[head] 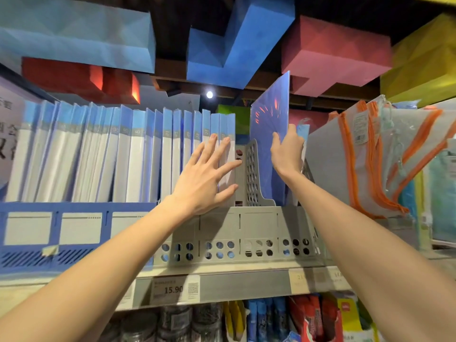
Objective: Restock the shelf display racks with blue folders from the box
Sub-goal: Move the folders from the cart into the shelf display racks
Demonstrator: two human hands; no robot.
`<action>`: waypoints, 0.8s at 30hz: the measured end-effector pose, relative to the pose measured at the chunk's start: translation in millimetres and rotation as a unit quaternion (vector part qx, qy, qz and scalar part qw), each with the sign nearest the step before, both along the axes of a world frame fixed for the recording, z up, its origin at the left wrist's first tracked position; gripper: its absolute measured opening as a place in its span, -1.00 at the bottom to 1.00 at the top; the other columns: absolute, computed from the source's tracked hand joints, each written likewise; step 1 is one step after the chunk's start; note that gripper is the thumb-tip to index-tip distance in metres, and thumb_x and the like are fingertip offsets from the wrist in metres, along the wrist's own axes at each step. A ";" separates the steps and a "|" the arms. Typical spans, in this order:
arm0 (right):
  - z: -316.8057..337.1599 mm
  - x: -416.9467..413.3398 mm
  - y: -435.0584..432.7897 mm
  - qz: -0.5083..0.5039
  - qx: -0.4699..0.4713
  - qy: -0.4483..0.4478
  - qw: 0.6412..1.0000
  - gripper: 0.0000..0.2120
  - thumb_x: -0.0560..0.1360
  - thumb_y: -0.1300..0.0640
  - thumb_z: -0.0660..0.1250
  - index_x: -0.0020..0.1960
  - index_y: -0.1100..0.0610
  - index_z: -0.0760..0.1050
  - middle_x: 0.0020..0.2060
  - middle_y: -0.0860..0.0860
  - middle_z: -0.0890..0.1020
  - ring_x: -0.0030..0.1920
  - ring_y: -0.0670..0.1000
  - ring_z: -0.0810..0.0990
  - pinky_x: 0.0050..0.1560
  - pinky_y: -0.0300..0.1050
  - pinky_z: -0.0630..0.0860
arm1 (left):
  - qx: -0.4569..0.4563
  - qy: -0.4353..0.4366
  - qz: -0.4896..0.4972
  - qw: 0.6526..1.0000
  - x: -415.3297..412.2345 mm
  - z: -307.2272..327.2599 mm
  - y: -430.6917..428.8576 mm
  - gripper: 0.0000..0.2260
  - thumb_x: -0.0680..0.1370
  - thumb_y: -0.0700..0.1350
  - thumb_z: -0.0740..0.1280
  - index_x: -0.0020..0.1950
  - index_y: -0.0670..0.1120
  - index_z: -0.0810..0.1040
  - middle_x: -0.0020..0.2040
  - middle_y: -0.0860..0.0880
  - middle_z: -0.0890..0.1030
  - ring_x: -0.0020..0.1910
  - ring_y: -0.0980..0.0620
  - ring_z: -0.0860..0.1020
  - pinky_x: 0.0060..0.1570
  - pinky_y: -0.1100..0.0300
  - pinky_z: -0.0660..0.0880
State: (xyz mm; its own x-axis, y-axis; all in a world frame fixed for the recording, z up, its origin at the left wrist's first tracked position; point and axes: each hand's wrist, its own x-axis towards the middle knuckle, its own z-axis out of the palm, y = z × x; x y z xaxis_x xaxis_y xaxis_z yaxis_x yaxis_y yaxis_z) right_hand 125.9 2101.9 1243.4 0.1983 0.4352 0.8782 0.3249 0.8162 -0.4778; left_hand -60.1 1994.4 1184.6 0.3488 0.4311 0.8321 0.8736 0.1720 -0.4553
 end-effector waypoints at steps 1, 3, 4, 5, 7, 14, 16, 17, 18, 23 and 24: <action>-1.5 0.0 -0.1 0.007 0.003 0.000 1.000 -0.81 0.68 0.09 0.16 0.16 0.21 0.37 -0.08 0.05 0.48 -0.16 0.05 0.48 -0.37 -0.18 0.27 | -0.002 -0.003 0.003 1.000 0.6 0.0 -0.5 -0.44 0.60 0.32 0.02 0.57 0.18 0.28 0.67 -0.09 -0.05 0.64 -0.18 -0.15 0.59 -0.15 -0.11; -6.5 0.8 0.7 0.022 0.015 0.000 1.000 -0.82 0.68 0.10 0.17 0.16 0.21 0.37 -0.04 0.06 0.51 -0.14 0.04 0.49 -0.39 -0.27 0.27 | -0.014 -0.011 0.010 1.000 2.8 -0.6 0.1 -0.43 0.59 0.32 0.00 0.58 0.19 0.26 0.67 -0.08 -0.09 0.63 -0.17 -0.18 0.58 -0.18 -0.12; -8.5 1.6 1.0 0.030 0.021 0.000 0.999 -0.83 0.67 0.11 0.18 0.16 0.21 0.37 -0.03 0.07 0.52 -0.14 0.04 0.50 -0.39 -0.28 0.31 | -0.017 -0.012 0.010 1.000 4.1 -0.1 1.2 -0.43 0.59 0.32 0.00 0.58 0.19 0.26 0.67 -0.08 -0.10 0.63 -0.17 -0.20 0.58 -0.19 -0.11; -10.9 0.9 0.3 0.037 0.028 -0.004 0.999 -0.82 0.67 0.11 0.19 0.17 0.22 0.37 -0.04 0.08 0.54 -0.16 0.03 0.51 -0.36 -0.25 0.39 | -0.015 -0.016 0.008 1.000 4.1 -1.3 1.6 -0.43 0.59 0.32 0.00 0.57 0.19 0.26 0.67 -0.07 -0.10 0.63 -0.16 -0.21 0.58 -0.20 -0.11; -17.3 1.0 -0.9 0.040 0.016 -0.012 0.999 -0.79 0.67 0.12 0.19 0.21 0.24 0.36 -0.09 0.09 0.51 -0.26 -0.03 0.48 -0.33 -0.13 0.42 | -0.010 -0.019 -0.002 1.000 4.3 -2.0 3.4 -0.45 0.60 0.31 0.02 0.57 0.18 0.28 0.67 -0.07 -0.09 0.63 -0.16 -0.21 0.58 -0.20 -0.11; -26.1 13.6 -6.1 0.020 -0.029 -0.083 0.996 -0.79 0.69 0.13 0.13 0.21 0.27 0.34 0.00 0.10 0.43 -0.28 -0.14 0.35 -0.40 -0.36 0.22 | -0.019 -0.025 -0.007 0.999 1.5 -4.4 6.8 -0.46 0.62 0.29 0.04 0.58 0.18 0.26 0.67 -0.07 -0.14 0.62 -0.15 -0.26 0.57 -0.20 -0.19; -23.6 15.1 -8.2 0.014 -0.044 -0.112 0.993 -0.77 0.69 0.14 0.12 0.25 0.28 0.33 0.03 0.12 0.41 -0.26 -0.11 0.35 -0.37 -0.31 0.21 | -0.027 -0.027 -0.006 0.999 1.2 -3.3 5.7 -0.45 0.61 0.29 0.02 0.58 0.17 0.25 0.67 -0.07 -0.16 0.62 -0.14 -0.28 0.57 -0.20 -0.21; -23.8 15.4 -9.7 0.012 -0.051 -0.119 0.992 -0.76 0.69 0.15 0.12 0.27 0.28 0.32 0.06 0.13 0.41 -0.22 -0.08 0.38 -0.32 -0.25 0.24 | -0.032 -0.030 -0.005 0.999 2.4 -3.6 4.5 -0.45 0.61 0.29 0.01 0.59 0.17 0.24 0.66 -0.06 -0.17 0.62 -0.15 -0.28 0.57 -0.20 -0.21; -22.8 13.9 -10.6 0.012 -0.057 -0.122 0.991 -0.76 0.69 0.15 0.12 0.28 0.28 0.32 0.10 0.14 0.43 -0.16 -0.01 0.39 -0.22 -0.22 0.28 | -0.035 -0.034 -0.002 0.999 3.1 -2.6 3.2 -0.44 0.61 0.29 0.01 0.59 0.18 0.24 0.66 -0.06 -0.17 0.61 -0.15 -0.29 0.57 -0.20 -0.21; -26.9 10.8 -12.2 0.026 -0.083 -0.119 0.989 -0.75 0.69 0.17 0.14 0.30 0.29 0.33 0.20 0.21 0.49 -0.03 0.06 0.38 -0.08 -0.12 0.29 | -0.065 -0.036 0.011 0.997 5.5 0.9 -3.3 -0.42 0.59 0.29 -0.01 0.60 0.19 0.20 0.66 -0.07 -0.20 0.61 -0.16 -0.31 0.57 -0.20 -0.20; -30.0 9.7 -12.4 0.030 -0.081 -0.124 0.989 -0.76 0.69 0.16 0.14 0.28 0.29 0.33 0.18 0.22 0.49 -0.05 0.07 0.38 -0.09 -0.11 0.29 | -0.066 -0.035 0.013 0.997 4.5 1.9 -4.1 -0.43 0.60 0.29 0.00 0.60 0.18 0.20 0.66 -0.07 -0.20 0.61 -0.17 -0.31 0.57 -0.20 -0.20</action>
